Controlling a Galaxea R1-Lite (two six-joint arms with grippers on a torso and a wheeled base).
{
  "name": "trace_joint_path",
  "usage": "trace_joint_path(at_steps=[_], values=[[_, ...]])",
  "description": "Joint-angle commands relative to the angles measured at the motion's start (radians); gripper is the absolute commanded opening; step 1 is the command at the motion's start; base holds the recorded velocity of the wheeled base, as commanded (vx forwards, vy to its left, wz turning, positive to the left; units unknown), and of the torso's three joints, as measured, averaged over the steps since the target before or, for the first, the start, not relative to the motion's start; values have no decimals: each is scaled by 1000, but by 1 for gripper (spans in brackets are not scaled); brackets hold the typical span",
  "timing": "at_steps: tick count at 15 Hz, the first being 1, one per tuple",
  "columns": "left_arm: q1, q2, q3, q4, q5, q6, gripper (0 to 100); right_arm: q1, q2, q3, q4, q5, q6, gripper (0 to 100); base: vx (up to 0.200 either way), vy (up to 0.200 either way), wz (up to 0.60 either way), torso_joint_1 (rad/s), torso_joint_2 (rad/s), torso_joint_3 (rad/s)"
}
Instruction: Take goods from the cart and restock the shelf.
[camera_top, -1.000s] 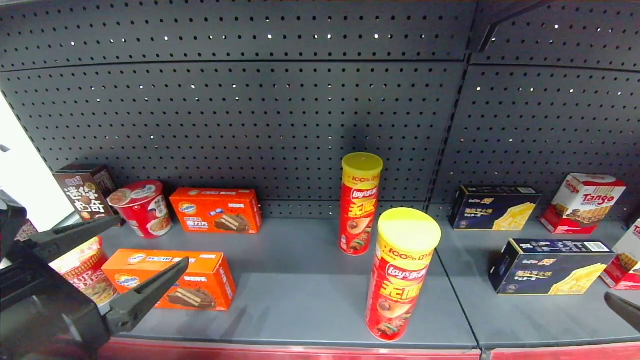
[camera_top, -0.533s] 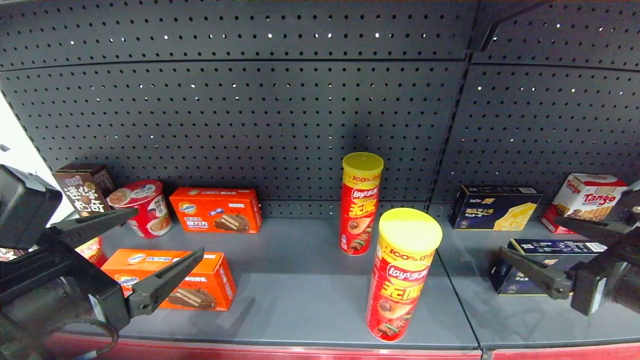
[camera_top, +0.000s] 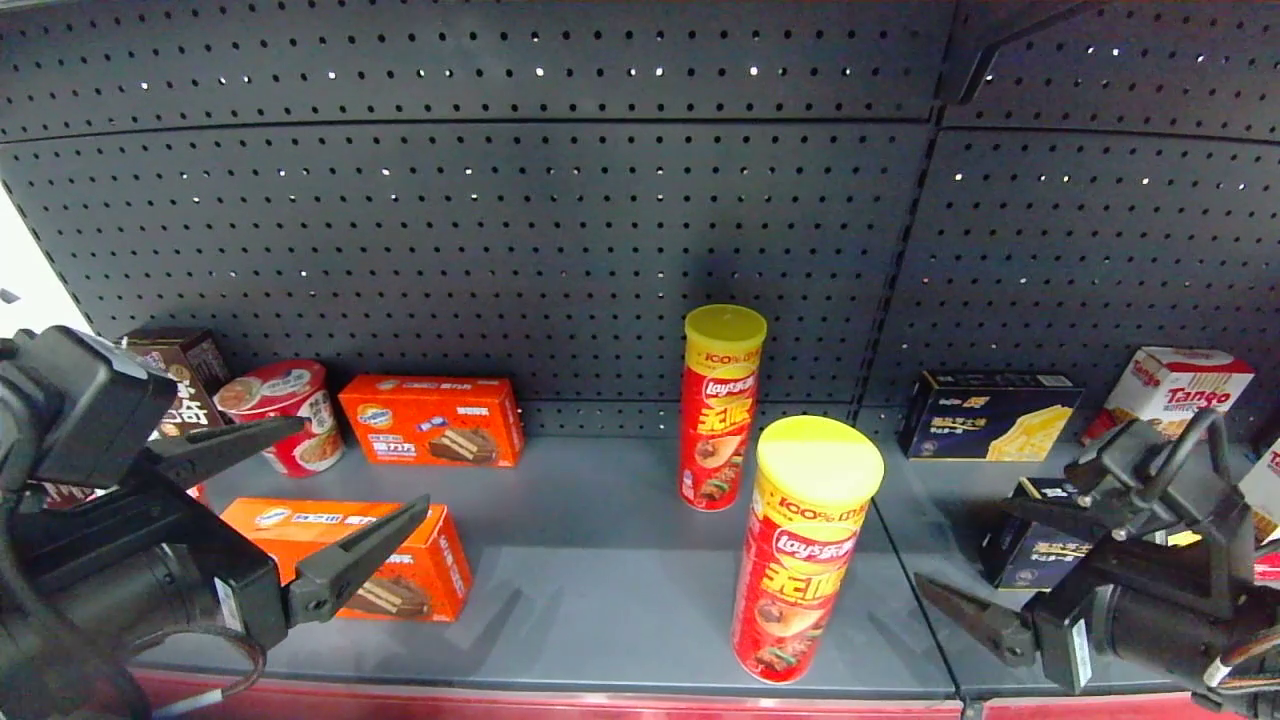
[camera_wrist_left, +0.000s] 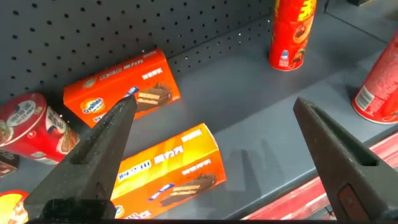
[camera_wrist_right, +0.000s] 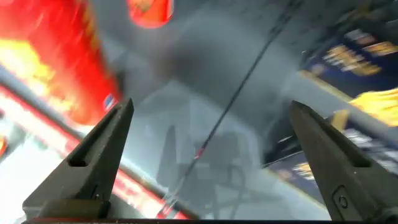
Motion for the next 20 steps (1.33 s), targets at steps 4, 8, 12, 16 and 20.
trace_joint_path(at_steps=[4,8,12,16,20], values=[[0,35,-9,0,-8,6,100,55,53,9,47,-31,7,100,0,0,0,0,0,0],[6,34,1,0,-8,-1,100,55,127,-3,36,-59,34,100,0,0,0,0,0,0],[8,37,1,0,-8,1,100,52,159,-12,37,-90,33,100,0,0,0,0,0,0],[8,43,-4,0,-8,3,100,57,205,-28,36,-99,31,100,0,0,0,0,0,0],[8,43,1,0,-8,4,100,69,251,-72,36,-99,31,100,0,0,0,0,0,0]])
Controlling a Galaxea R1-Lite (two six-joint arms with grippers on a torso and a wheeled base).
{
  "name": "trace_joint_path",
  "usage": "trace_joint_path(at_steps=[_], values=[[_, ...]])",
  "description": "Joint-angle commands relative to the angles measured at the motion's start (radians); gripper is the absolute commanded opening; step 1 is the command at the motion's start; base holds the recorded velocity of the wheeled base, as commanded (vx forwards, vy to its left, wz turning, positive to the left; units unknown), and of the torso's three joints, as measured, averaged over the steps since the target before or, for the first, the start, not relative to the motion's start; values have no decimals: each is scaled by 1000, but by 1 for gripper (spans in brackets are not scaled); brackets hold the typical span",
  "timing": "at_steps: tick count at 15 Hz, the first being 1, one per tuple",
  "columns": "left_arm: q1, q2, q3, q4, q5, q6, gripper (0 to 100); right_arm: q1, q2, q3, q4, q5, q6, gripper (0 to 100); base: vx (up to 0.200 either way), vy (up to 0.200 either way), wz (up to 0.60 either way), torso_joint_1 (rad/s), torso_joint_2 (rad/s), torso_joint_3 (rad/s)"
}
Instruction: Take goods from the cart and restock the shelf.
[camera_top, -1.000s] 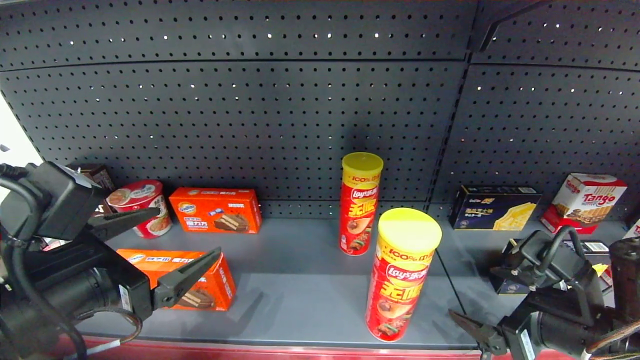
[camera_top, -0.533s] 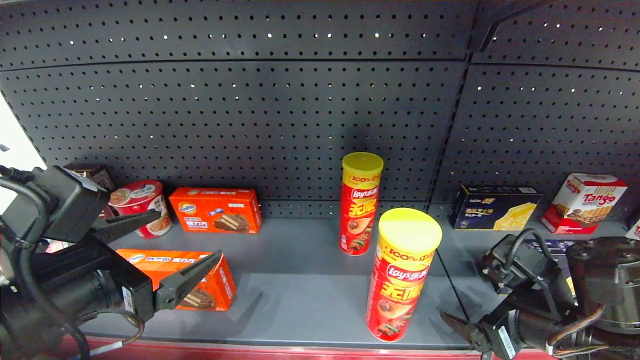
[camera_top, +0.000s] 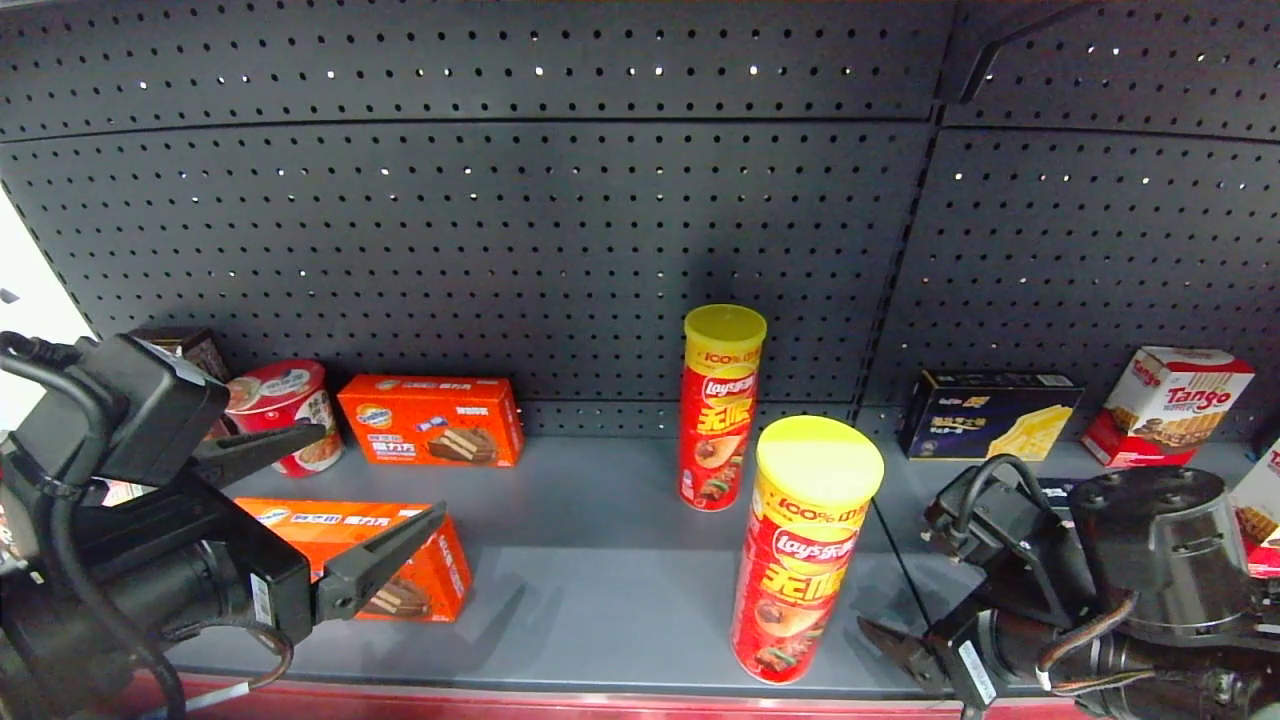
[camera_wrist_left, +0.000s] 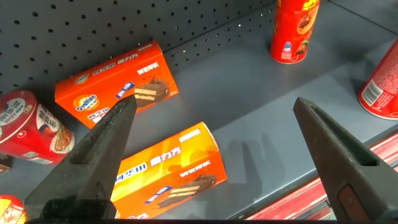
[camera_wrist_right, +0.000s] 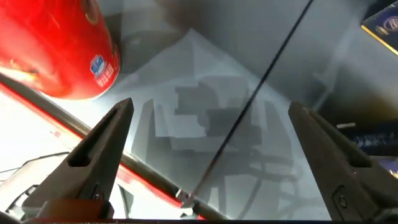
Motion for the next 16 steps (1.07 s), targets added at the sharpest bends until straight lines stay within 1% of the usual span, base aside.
trace_joint_path(at_steps=[1,16], values=[[0,2,-1,0,0,0,100,8,30,-23,0,0,0,100,0,0,0,0,0,0],[3,2,2,-2,0,0,100,59,127,-104,-12,-6,0,100,0,0,0,0,0,0]])
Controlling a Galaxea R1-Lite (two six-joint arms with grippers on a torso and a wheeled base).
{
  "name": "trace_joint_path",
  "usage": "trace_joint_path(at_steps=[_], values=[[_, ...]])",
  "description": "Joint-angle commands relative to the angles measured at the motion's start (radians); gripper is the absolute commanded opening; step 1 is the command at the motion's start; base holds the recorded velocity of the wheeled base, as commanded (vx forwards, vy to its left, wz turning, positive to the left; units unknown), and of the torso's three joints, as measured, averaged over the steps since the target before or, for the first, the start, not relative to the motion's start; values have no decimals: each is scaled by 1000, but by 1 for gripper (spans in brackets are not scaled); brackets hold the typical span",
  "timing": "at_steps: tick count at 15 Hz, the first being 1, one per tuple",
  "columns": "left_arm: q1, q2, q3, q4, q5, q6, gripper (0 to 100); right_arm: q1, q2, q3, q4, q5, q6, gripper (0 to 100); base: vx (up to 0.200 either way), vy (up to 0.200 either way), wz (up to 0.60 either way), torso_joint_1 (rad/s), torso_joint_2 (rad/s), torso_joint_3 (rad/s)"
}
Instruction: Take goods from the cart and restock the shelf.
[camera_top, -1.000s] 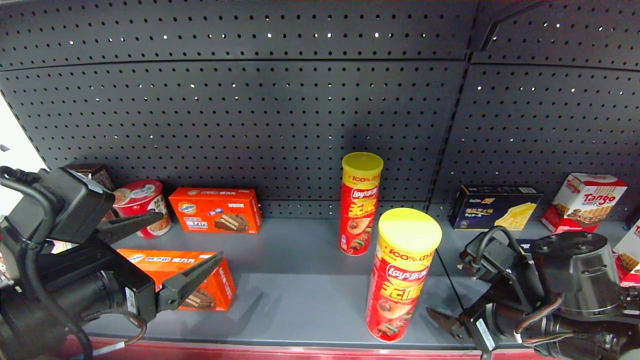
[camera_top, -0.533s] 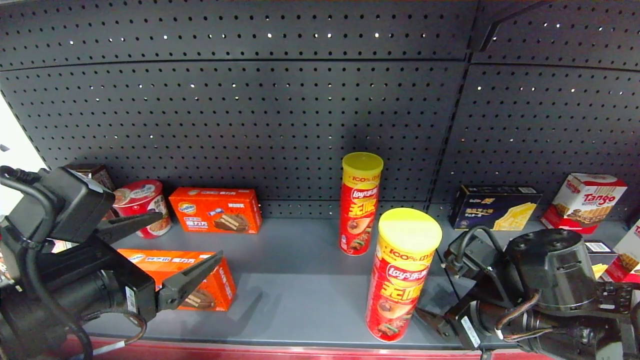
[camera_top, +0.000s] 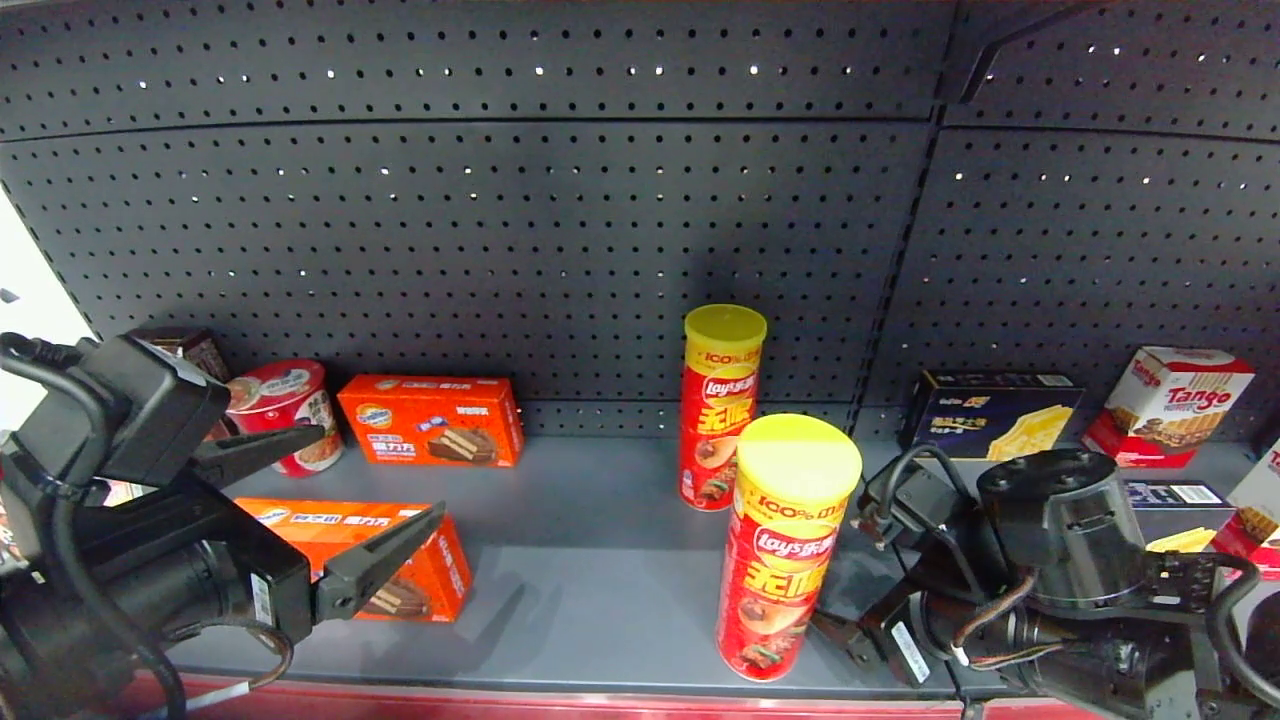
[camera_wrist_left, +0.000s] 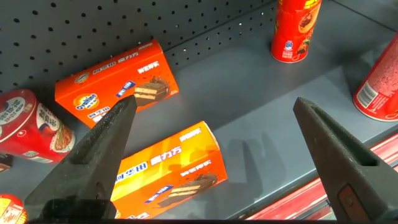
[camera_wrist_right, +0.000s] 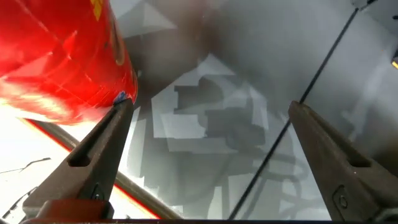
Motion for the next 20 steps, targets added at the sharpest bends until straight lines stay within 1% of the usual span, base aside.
trace_joint_path(at_steps=[1,11,13,20], values=[[0,1,-3,-1,0,0,100,5,17,-10,-1,-1,0,100,0,0,0,0,0,0],[0,-1,-13,-2,0,1,100,28,56,-49,-3,-12,0,100,0,0,0,0,0,0],[0,1,-3,-22,-1,0,100,28,63,-51,-3,-12,0,100,0,0,0,0,0,0],[0,1,-1,-22,-3,0,100,45,82,-74,-3,-13,0,100,0,0,0,0,0,0]])
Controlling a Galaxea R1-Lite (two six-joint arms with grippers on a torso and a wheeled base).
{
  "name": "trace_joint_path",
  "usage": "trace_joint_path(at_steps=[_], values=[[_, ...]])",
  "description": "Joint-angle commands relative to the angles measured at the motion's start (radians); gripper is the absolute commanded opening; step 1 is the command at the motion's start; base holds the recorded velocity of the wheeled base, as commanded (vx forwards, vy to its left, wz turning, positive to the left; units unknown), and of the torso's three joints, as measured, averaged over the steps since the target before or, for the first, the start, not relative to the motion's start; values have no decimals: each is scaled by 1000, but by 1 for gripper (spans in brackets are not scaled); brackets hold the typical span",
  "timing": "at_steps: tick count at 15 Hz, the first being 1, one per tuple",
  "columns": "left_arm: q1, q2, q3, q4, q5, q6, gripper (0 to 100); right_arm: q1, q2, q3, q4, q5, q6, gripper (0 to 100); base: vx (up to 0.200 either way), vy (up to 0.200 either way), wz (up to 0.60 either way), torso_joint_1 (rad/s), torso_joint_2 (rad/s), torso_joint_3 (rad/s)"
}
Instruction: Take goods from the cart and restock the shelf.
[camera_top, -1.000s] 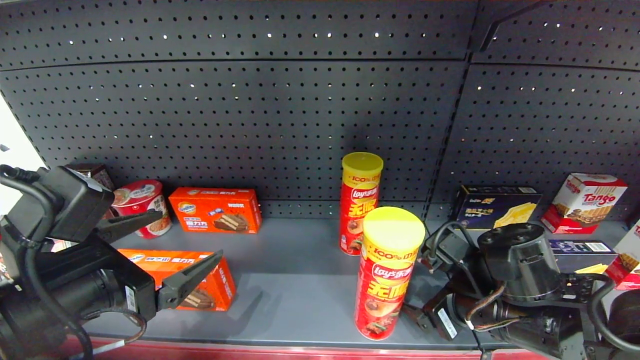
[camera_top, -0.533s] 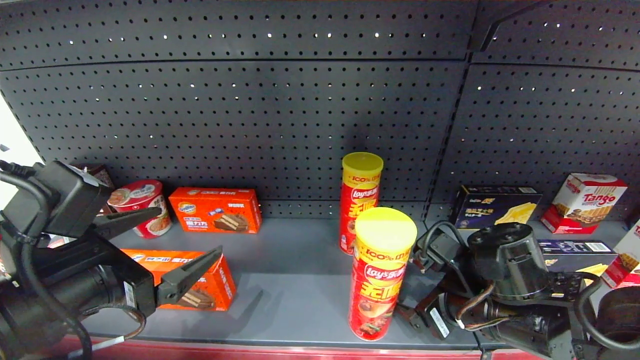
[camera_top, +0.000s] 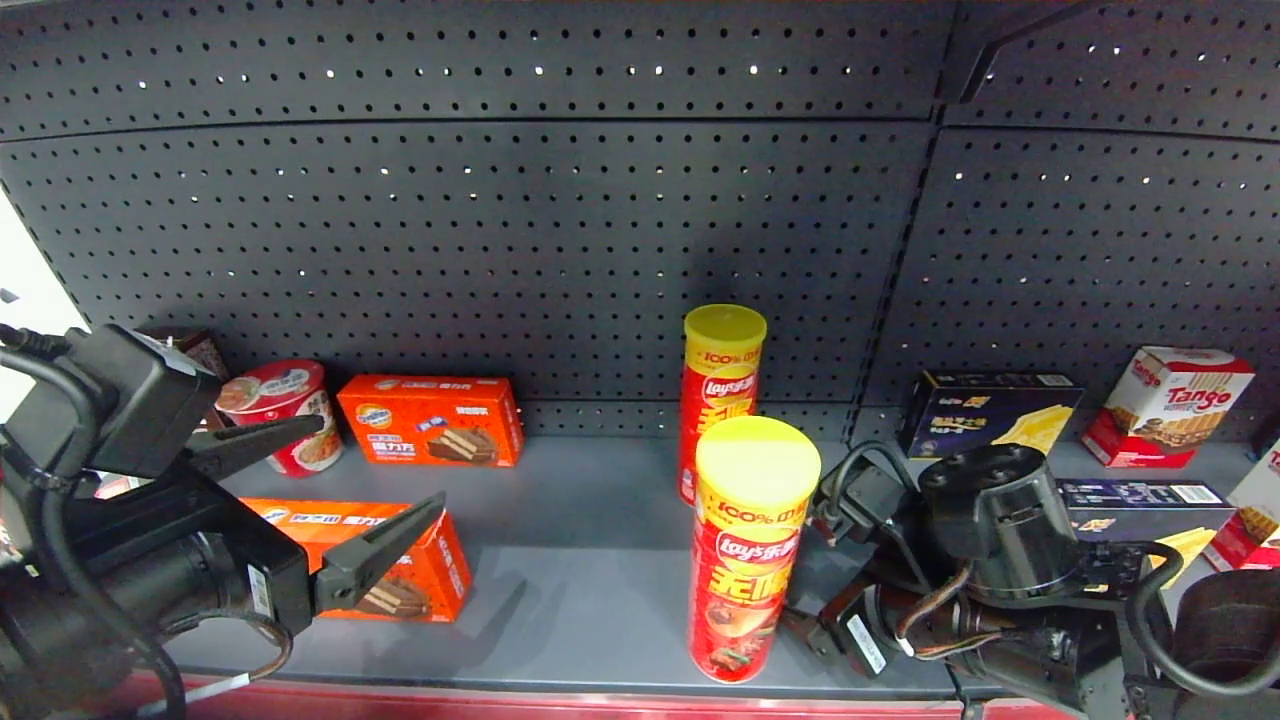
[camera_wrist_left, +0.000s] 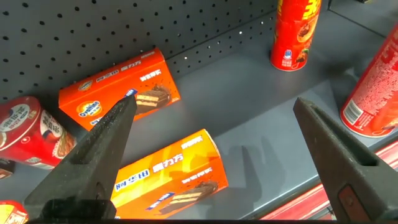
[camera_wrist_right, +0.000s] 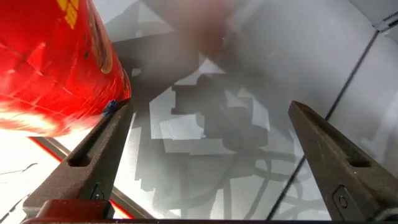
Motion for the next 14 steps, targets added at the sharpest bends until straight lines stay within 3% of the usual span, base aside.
trace_joint_path(at_steps=[1,14], values=[[0,1,0,0,1,0,100,8,7,-6,-1,-6,1,100,0,0,0,0,0,0],[0,-5,20,1,1,-2,100,8,-102,77,-1,-14,10,100,0,0,0,0,0,0]])
